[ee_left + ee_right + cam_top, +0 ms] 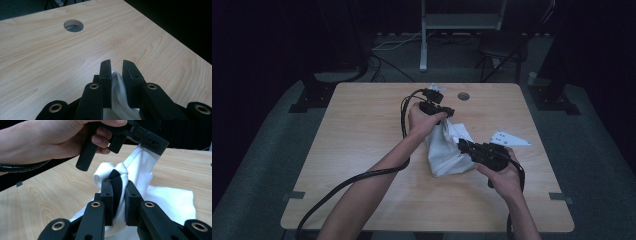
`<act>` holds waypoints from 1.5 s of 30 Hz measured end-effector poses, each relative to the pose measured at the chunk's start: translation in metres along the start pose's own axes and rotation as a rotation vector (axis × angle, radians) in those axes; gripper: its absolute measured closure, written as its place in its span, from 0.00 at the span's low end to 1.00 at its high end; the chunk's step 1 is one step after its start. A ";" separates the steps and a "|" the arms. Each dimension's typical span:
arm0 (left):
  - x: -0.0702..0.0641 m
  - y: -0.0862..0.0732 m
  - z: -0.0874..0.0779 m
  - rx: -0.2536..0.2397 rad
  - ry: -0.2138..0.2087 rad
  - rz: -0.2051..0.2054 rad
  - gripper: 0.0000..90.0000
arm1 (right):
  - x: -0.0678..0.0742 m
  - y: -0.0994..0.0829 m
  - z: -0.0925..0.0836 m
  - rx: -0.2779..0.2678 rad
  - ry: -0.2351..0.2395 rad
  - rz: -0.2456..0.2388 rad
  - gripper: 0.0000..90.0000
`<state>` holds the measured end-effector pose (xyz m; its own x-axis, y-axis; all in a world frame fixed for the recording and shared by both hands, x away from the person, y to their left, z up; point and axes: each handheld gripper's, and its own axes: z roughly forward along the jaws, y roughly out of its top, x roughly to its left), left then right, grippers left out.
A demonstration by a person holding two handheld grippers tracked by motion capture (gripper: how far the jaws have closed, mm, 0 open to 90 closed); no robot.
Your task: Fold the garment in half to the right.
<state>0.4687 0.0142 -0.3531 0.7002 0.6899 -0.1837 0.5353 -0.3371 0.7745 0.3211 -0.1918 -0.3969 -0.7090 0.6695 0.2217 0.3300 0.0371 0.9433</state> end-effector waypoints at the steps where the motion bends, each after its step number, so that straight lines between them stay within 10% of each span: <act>1: 0.000 0.000 0.000 0.000 -0.002 -0.001 0.88 | 0.000 0.000 0.000 0.001 0.000 -0.001 0.90; 45: -0.012 0.002 0.002 -0.002 -0.014 0.062 0.93 | -0.001 -0.009 -0.012 -0.030 -0.045 0.045 0.90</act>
<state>0.4623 0.0037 -0.3506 0.7386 0.6586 -0.1443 0.4899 -0.3772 0.7859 0.3119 -0.2016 -0.4025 -0.6652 0.7024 0.2533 0.3412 -0.0157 0.9398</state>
